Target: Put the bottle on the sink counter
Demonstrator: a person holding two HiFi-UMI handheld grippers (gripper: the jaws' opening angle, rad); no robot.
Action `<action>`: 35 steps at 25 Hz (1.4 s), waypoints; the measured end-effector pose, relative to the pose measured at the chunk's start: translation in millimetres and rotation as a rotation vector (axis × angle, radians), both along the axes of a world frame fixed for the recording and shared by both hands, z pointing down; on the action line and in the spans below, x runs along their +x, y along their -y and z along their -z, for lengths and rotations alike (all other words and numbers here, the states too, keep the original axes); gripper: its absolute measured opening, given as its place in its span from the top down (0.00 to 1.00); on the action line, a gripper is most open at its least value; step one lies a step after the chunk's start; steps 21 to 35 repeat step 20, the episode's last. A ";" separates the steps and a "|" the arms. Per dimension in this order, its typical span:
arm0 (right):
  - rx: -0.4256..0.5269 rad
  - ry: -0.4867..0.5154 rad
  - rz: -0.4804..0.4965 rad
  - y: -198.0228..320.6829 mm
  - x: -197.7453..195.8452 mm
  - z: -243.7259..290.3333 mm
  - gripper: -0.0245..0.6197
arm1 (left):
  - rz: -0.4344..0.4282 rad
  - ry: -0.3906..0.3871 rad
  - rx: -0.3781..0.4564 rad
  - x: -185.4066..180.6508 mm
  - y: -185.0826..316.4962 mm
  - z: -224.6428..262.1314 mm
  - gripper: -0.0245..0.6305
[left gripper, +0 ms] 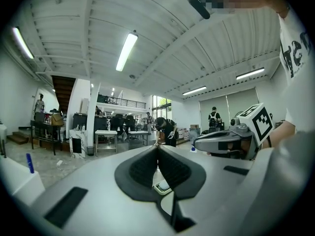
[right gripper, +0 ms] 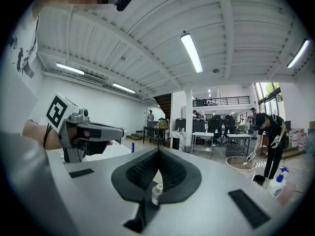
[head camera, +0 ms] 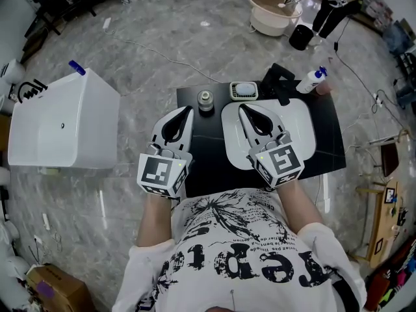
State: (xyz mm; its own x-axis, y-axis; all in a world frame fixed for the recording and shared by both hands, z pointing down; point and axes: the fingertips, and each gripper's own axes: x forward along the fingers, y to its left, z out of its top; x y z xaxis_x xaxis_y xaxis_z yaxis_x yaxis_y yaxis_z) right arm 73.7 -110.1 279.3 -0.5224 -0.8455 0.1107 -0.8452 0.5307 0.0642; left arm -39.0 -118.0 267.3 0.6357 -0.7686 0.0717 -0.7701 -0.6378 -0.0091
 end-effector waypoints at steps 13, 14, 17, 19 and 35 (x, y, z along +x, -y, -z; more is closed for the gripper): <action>0.002 -0.006 0.002 0.1 16.6 -3.8 0.94 | 0.015 -0.006 -0.011 19.5 -2.1 -7.9 0.94; 0.001 -0.005 0.003 -0.1 17.6 -3.9 0.94 | 0.017 -0.009 -0.013 20.5 -2.3 -8.2 0.94; 0.003 -0.001 0.004 0.4 20.5 -1.4 0.94 | 0.022 -0.017 -0.016 22.7 -1.8 -6.1 0.94; 0.005 -0.001 0.003 1.5 23.3 -0.2 0.94 | 0.025 -0.019 -0.014 25.1 -0.8 -4.7 0.94; 0.005 0.000 0.003 2.2 24.8 0.2 0.94 | 0.027 -0.020 -0.013 26.5 -0.2 -4.1 0.94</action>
